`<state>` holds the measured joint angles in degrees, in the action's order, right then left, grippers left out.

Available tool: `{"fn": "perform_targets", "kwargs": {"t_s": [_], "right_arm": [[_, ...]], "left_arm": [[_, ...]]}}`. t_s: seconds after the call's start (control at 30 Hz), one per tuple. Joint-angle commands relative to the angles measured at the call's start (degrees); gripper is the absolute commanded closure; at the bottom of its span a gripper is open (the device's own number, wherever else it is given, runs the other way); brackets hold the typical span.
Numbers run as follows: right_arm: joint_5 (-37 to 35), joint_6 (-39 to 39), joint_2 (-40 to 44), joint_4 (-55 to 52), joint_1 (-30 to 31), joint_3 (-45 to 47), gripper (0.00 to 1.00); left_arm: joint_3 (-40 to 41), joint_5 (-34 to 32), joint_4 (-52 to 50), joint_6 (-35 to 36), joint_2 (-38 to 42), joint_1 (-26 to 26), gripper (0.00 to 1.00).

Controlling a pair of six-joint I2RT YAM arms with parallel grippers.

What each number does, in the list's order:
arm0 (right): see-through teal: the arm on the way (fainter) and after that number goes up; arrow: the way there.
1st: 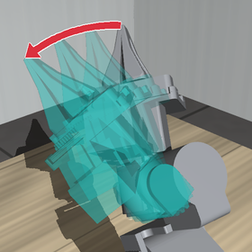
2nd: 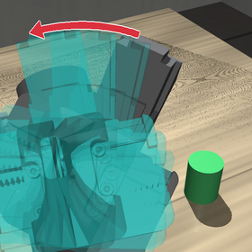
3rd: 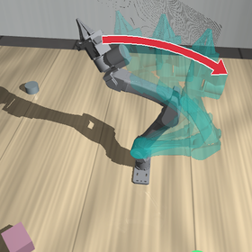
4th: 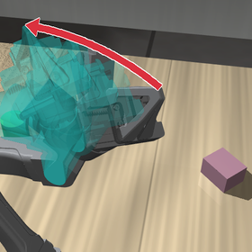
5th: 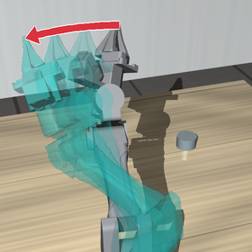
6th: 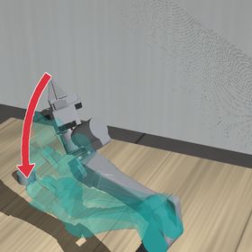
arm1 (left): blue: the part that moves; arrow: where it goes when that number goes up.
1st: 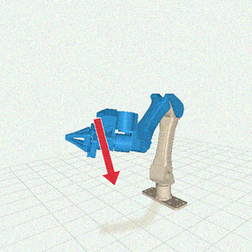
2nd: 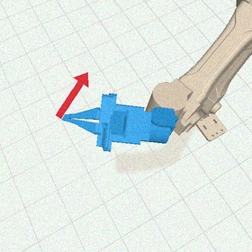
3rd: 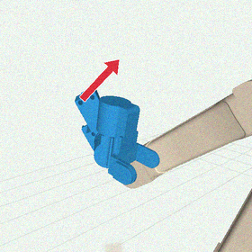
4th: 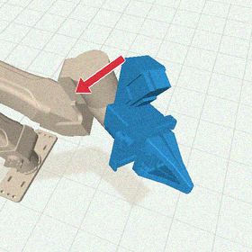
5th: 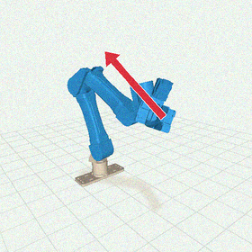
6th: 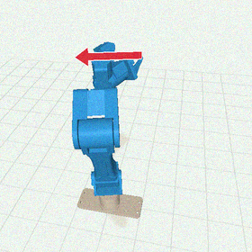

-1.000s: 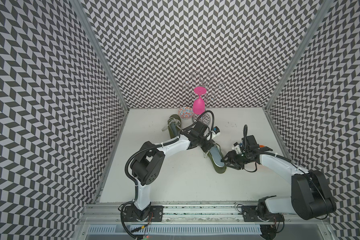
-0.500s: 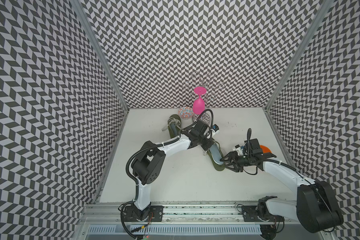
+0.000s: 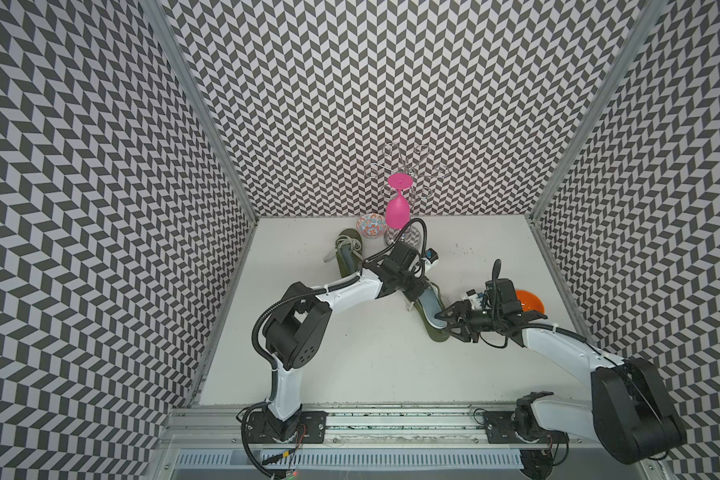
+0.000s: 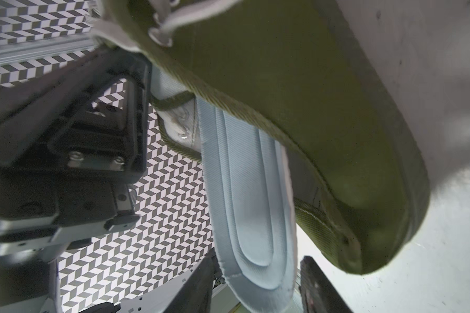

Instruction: Insert the insole into the shoe

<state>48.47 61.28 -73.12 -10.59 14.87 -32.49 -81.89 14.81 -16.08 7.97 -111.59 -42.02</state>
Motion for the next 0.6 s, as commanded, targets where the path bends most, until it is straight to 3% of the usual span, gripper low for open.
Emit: {"fn": "perform_targets", "kwargs": {"t_s": [0.0,0.33,0.57], "right_arm": [[-0.6,4.0,-0.9,7.4,0.5,0.7,0.52],[-4.6,-0.4,-5.1,3.5,0.4,-3.4,0.81],[-14.6,-11.8,-6.4,-7.5,0.4,-12.4,0.85]], "left_arm": [[-1.7,-1.4,1.6,-1.3,0.2,-0.3,1.00],[-2.4,-1.6,1.2,-1.2,0.6,-0.6,1.00],[-4.5,0.8,-3.0,2.1,-0.5,-2.0,1.00]]}}
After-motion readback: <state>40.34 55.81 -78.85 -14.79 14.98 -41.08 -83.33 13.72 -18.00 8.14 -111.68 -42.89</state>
